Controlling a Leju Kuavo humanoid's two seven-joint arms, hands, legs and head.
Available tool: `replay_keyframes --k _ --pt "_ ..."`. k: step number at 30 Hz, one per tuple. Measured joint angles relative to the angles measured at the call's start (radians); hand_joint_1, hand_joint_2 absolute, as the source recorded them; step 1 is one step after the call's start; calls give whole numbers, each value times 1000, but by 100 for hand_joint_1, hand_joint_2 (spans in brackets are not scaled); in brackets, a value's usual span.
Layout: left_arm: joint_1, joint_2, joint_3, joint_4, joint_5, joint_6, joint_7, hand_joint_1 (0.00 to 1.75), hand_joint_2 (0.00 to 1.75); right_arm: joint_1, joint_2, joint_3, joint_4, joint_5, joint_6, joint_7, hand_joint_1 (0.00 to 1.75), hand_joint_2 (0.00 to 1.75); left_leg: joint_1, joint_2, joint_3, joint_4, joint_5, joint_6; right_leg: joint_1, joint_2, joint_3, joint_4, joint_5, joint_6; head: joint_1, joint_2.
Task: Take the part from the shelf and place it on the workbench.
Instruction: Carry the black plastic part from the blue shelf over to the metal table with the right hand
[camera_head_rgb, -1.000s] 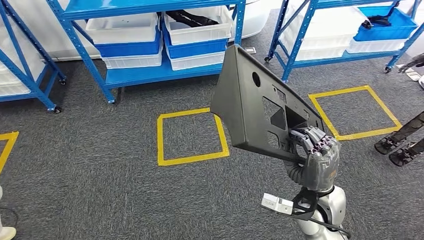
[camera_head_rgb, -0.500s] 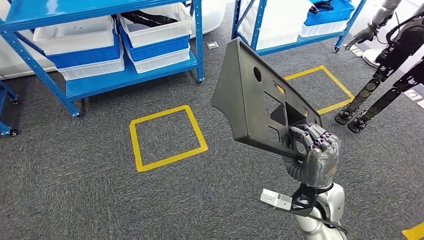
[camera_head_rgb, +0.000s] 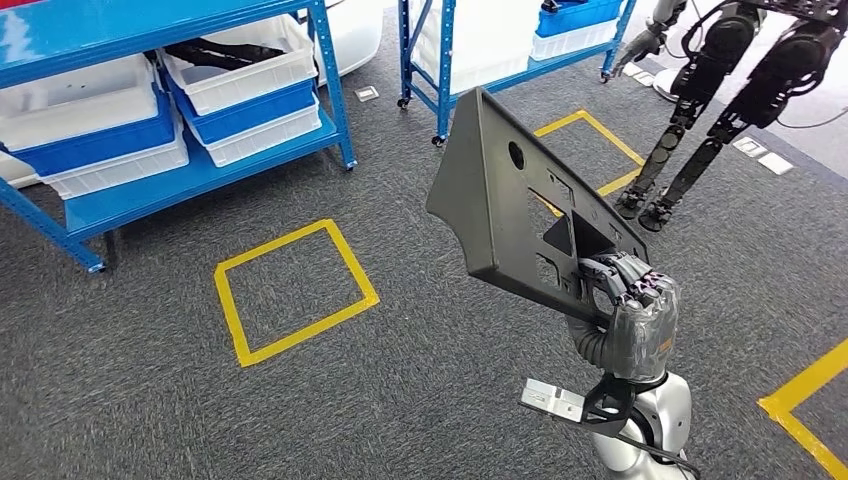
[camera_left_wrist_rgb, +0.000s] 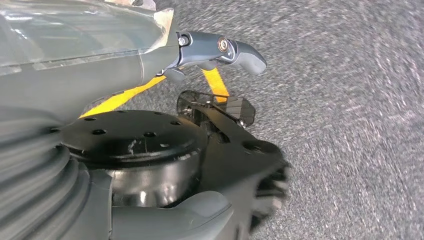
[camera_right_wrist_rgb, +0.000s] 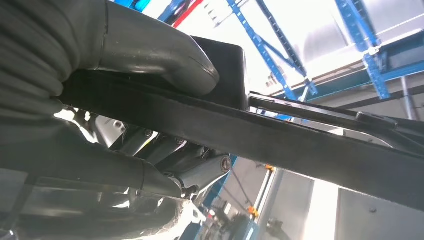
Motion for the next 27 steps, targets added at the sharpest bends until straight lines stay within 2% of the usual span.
replay_keyframes --k 1,3,5,6,7,8,10,12,13,14,15,16,17,18,19,21,22,23,24,26,27 --pt "0 0 0 0 0 0 1 0 175 0 0 -1 -2 0 0 1 175 175 4 -26 27 -57 19 -1 2 11 -3 4 0 3 0 0" --pt "-1 1 0 0 0 0 2 0 175 -2 0 -3 -5 0 0 5 175 175 7 -60 51 -111 30 1 7 32 -15 8 4 14 0 0" --pt "-3 1 -1 0 1 0 4 0 175 -1 -3 -3 -7 -5 0 15 175 175 0 -37 48 -114 36 14 7 55 -29 2 14 32 -1 0" --pt "-4 0 -1 0 3 0 5 0 175 -1 -6 -3 -8 -8 0 23 175 175 -1 -24 48 -118 41 22 5 55 -37 6 15 37 -1 0" --pt "-5 -1 -1 0 5 1 6 0 175 0 -9 -2 -9 -12 0 33 175 175 -2 -10 48 -123 46 32 6 41 -47 20 11 40 0 0" --pt "-5 -2 -1 0 7 2 8 0 175 -1 -12 -1 -11 -13 0 45 175 175 -1 2 48 -128 50 41 9 13 -64 51 -4 38 3 0" --pt "-5 -3 -1 0 10 2 12 0 175 -6 -18 2 -12 -10 0 69 175 175 -4 28 45 -131 53 50 13 -45 -112 158 -57 30 10 0" --pt "-4 -3 -2 0 13 1 18 0 175 -8 -22 7 -12 -1 0 90 175 175 -9 57 40 -130 55 53 13 -65 -163 275 -107 30 14 0" --pt "-3 -3 -2 0 14 1 21 0 175 -8 -24 10 -12 6 0 101 175 175 -10 72 39 -130 55 53 13 -68 -170 301 -115 34 14 0" --pt "-3 -2 -3 0 15 1 24 0 175 -9 -27 13 -12 12 0 110 175 175 -11 86 38 -130 55 53 12 -72 -157 289 -109 40 15 0" --pt "-3 -2 -4 0 16 0 25 0 175 -11 -31 15 -12 18 0 119 175 175 -11 99 38 -130 55 52 11 -80 -124 236 -90 47 15 0" --pt "-4 -2 -6 0 16 -2 25 0 175 -14 -34 17 -12 25 0 126 175 175 -12 111 40 -129 54 51 11 -101 -75 157 -66 53 15 0" --pt "-4 -3 -8 0 16 -6 25 0 175 -18 -38 19 -12 35 0 135 175 175 -15 122 42 -129 53 48 15 -125 -33 83 -44 54 15 0" --pt "-4 -2 -11 0 16 -9 24 0 175 -22 -41 20 -12 48 0 145 175 175 -18 132 43 -128 52 44 18 -143 -4 29 -29 50 14 0" --pt "-4 -2 -14 0 16 -13 23 0 175 -26 -45 21 -12 71 0 158 175 175 -22 142 45 -127 50 39 21 -154 9 1 -22 44 14 0" --pt "-4 -2 -19 0 17 -20 21 0 175 -29 -54 22 -12 140 0 191 175 175 -23 160 47 -129 49 29 24 -136 1 -3 -16 29 13 0" --pt "-4 -2 -21 0 17 -24 20 0 175 -28 -58 21 -13 181 0 206 175 175 -20 157 46 -126 45 23 19 -125 0 -4 -13 23 13 0" --pt "-4 -1 -22 0 18 -26 19 0 175 -29 -62 20 -13 219 0 218 175 175 -17 136 42 -112 32 17 13 -113 0 -6 -9 15 12 0" --pt "-4 0 -24 0 20 -29 19 0 175 -30 -65 20 -13 253 0 227 175 175 -14 106 28 -78 6 11 7 -102 1 -8 -5 7 10 0" --pt "-2 2 -26 0 23 -32 19 0 175 -33 -70 20 -12 319 0 256 175 175 -10 45 -24 48 -68 5 6 -79 -1 -8 0 -3 5 0" --pt "0 4 -26 0 24 -34 19 0 175 -34 -75 20 -10 355 0 278 175 175 -10 35 -54 115 -97 4 9 -66 -3 -8 1 -5 4 0"
